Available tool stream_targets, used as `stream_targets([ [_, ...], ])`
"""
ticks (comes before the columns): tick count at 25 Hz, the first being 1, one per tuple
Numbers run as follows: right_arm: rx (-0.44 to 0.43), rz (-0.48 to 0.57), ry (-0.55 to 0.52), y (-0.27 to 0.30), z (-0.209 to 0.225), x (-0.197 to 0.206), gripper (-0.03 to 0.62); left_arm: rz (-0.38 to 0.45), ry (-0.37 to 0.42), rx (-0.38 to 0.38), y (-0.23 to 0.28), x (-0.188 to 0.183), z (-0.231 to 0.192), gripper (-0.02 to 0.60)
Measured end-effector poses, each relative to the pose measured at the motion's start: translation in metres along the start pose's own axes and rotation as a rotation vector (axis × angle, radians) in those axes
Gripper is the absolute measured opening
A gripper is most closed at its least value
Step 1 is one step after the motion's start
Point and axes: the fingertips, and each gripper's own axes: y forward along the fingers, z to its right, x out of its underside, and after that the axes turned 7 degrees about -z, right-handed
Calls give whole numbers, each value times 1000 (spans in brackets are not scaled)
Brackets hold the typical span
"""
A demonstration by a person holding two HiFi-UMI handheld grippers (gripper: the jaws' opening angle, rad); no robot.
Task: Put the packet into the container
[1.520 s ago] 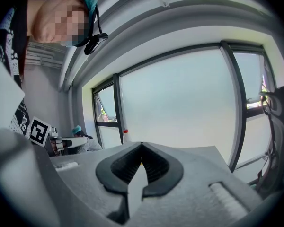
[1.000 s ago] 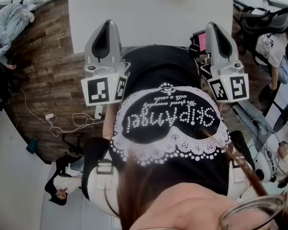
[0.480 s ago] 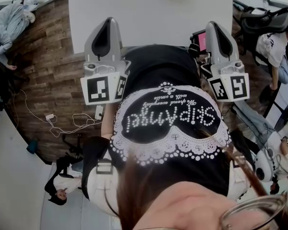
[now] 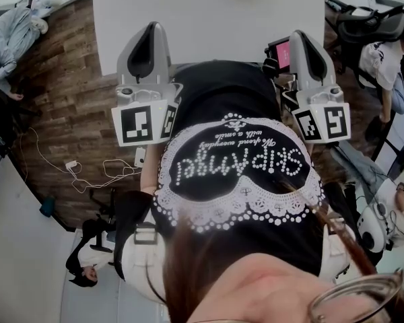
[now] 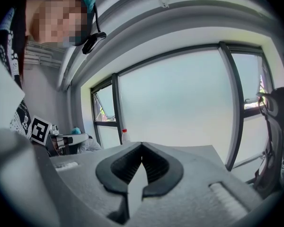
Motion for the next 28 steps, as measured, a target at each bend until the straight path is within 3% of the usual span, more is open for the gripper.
stream_targets([
  [28, 2, 15, 3, -3, -4, -2, 2, 3, -7, -12, -6, -1, -2, 2],
])
